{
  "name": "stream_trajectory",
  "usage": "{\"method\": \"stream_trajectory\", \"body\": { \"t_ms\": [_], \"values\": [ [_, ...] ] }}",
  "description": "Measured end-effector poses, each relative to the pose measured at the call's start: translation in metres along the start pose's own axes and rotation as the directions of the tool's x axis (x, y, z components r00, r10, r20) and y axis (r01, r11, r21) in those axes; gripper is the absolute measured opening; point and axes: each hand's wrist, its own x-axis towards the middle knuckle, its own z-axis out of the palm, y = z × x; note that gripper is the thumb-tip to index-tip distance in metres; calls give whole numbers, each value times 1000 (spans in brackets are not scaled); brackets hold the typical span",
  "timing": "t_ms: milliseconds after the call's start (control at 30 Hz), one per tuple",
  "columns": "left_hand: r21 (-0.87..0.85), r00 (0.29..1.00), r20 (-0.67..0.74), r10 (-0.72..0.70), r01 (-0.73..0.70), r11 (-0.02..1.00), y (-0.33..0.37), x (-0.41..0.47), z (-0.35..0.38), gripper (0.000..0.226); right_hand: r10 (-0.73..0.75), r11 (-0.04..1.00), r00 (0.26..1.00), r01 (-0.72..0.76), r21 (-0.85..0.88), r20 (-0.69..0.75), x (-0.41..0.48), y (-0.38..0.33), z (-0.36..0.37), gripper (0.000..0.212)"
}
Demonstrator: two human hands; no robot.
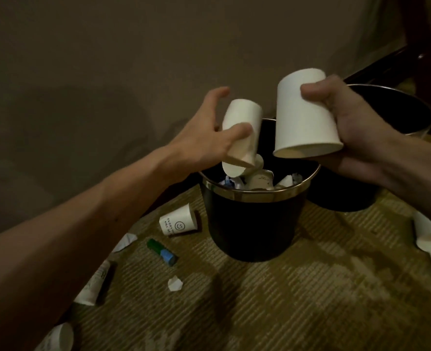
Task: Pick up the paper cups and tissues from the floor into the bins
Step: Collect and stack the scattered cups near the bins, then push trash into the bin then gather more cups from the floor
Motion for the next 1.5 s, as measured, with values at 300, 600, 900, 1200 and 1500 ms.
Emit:
{"method": "stream_trajectory", "body": {
  "t_ms": [300,600,900,1200,1500],
  "values": [
    [605,958,268,-105,-83,792,-26,21,16,46,-121,934,954,16,-358,-274,7,25,-13,47],
    [-70,975,166,147,-137,988,14,11,17,36,-328,580,941,134,-804,-79,11,31,-17,66],
    [309,968,237,83,-156,938,-15,14,32,16,-221,199,974,90,-976,45,16,48,-26,62],
    [353,958,175,226,-275,894,3,-7,25,15,-464,-85,850,239,-967,251,-2,36,-15,43],
    [247,988,-151,29,9,969,-103,-113,-15,19,-61,64,856,516,-854,513,-14,136,74,17]
  ]
}}
